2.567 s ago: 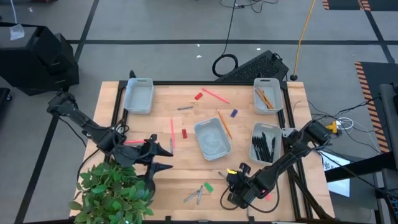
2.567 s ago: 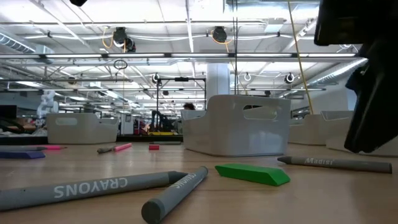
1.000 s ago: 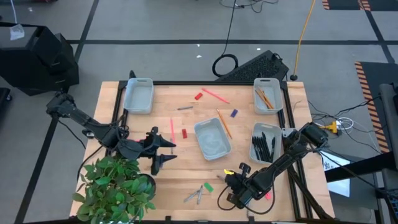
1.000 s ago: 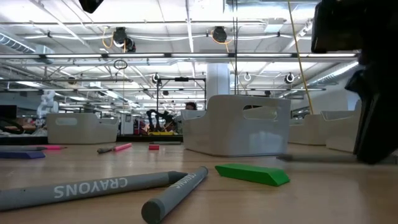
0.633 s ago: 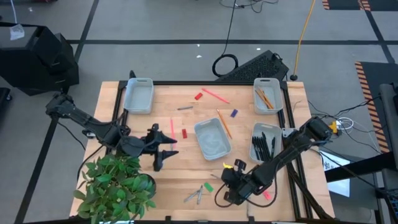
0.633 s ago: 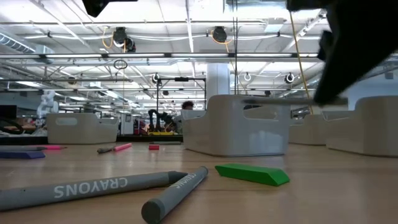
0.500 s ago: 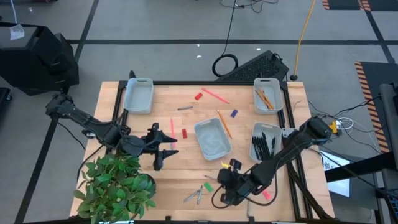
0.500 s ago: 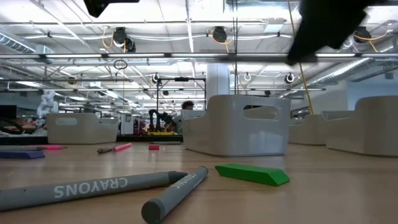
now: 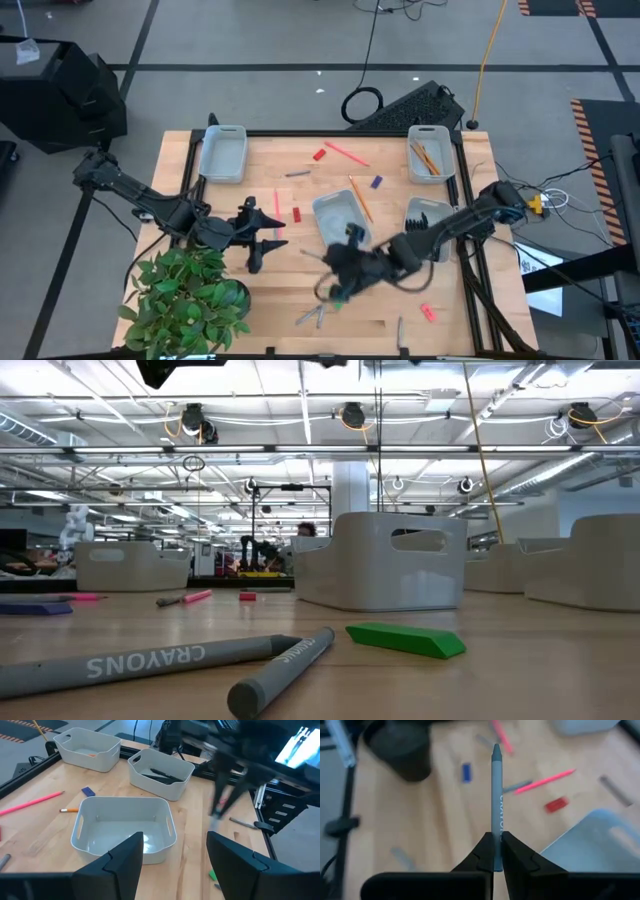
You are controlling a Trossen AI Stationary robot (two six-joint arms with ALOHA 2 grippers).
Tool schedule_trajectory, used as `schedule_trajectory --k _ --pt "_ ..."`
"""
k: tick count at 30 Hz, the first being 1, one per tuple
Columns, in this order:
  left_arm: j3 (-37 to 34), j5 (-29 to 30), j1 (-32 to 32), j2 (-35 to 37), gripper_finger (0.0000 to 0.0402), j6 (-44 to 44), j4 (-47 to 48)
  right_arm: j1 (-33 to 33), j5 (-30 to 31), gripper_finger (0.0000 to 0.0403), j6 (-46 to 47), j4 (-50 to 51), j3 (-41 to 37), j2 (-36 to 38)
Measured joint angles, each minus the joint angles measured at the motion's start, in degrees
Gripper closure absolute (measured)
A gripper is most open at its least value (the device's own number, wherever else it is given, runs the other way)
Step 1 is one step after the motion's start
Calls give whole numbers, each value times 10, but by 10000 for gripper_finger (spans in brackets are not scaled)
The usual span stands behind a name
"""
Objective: Sort crayons/erasers/pens/pencils in bins
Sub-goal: Put the gray crayon into the bottom left gray bin
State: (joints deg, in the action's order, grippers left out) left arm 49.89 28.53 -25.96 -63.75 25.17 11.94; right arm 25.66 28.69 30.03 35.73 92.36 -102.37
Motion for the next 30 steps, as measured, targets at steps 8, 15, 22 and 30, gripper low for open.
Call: schedule_trajectory --k 8,15,22,30 --pt "0 -1 0 0 179 5 5 -83 0 391 -10 76 9 0" --pt "0 -1 0 0 179 1 31 -128 0 391 1 143 9 0" --pt "0 -1 0 0 179 -11 31 -172 -2 389 -31 141 -29 0" --pt "0 25 1 0 179 -26 32 -199 -85 388 -10 65 -100 0"
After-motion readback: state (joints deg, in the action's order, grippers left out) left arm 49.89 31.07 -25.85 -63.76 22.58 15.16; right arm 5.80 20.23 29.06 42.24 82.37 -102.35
